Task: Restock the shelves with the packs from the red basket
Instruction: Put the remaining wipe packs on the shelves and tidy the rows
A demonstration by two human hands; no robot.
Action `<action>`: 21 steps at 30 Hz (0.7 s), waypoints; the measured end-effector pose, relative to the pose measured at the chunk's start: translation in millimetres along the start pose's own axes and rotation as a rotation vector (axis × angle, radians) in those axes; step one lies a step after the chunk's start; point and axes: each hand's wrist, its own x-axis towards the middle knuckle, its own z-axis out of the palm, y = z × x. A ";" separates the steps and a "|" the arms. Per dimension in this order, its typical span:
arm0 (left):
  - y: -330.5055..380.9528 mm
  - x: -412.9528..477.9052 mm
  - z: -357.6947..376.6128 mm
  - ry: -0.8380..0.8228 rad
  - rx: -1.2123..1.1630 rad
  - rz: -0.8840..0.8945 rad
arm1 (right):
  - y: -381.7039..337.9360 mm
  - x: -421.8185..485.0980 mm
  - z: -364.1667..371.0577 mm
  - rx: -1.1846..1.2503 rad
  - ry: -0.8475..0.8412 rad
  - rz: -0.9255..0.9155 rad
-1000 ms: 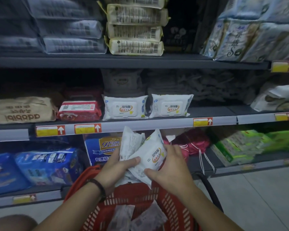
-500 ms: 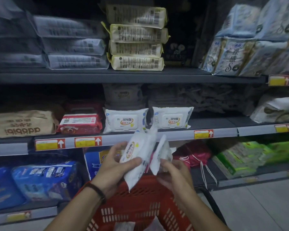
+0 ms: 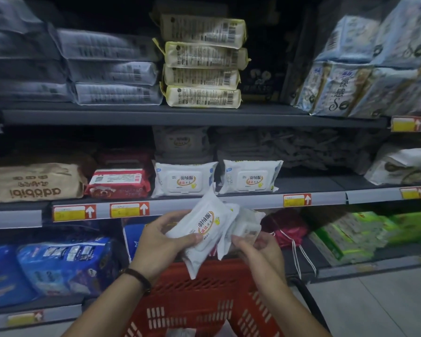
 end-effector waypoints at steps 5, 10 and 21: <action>10.8 -2.9 8.8 0.080 0.125 0.110 | -14.4 -1.5 -13.5 -0.328 0.208 -0.209; 36.9 8.0 30.5 0.029 0.445 0.265 | -39.5 11.0 -50.4 -0.354 0.300 -0.257; 71.6 48.6 123.0 -0.115 0.812 0.377 | -85.2 131.6 -121.5 -0.409 0.550 -0.295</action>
